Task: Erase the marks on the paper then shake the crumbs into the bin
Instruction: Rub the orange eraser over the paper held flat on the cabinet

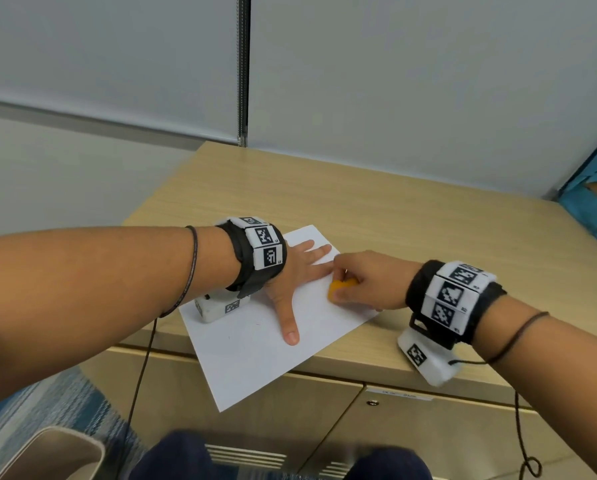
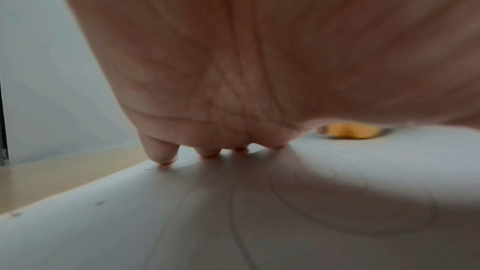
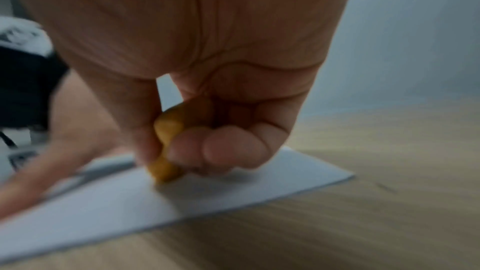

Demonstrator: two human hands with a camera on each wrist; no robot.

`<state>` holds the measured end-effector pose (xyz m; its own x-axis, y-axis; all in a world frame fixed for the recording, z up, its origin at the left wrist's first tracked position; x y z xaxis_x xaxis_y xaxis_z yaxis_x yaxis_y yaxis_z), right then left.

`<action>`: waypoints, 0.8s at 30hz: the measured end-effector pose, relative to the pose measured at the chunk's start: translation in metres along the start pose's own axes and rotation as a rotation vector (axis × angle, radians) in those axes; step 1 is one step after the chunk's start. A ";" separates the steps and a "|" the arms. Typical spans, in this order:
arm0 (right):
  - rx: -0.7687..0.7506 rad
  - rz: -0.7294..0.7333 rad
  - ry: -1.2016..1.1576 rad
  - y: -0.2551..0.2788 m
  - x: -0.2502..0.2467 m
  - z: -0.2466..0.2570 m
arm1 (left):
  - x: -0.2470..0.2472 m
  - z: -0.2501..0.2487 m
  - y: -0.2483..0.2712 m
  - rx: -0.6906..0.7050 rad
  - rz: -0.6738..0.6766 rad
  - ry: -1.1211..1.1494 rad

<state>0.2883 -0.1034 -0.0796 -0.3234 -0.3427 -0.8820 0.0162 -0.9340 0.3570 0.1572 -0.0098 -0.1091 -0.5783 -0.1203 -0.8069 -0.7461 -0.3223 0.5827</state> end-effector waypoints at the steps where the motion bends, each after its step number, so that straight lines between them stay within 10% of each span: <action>1: -0.026 0.083 -0.030 0.003 0.001 0.003 | 0.000 0.000 0.000 0.005 -0.008 0.002; 24: 0.031 0.004 -0.009 -0.018 -0.014 -0.008 | 0.003 0.002 -0.004 0.001 -0.051 0.050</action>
<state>0.3003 -0.0823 -0.0759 -0.3316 -0.3458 -0.8777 -0.0113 -0.9289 0.3703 0.1579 -0.0066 -0.1132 -0.5226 -0.1506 -0.8392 -0.7743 -0.3280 0.5411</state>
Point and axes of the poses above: each hand's wrist, its own y-axis away from the middle knuckle, its own x-axis out of the palm, z = x × y, the point moved 3 cm from there along -y, towards the middle knuckle, and after that the axes turned 3 degrees about x, right-handed, at the moved point
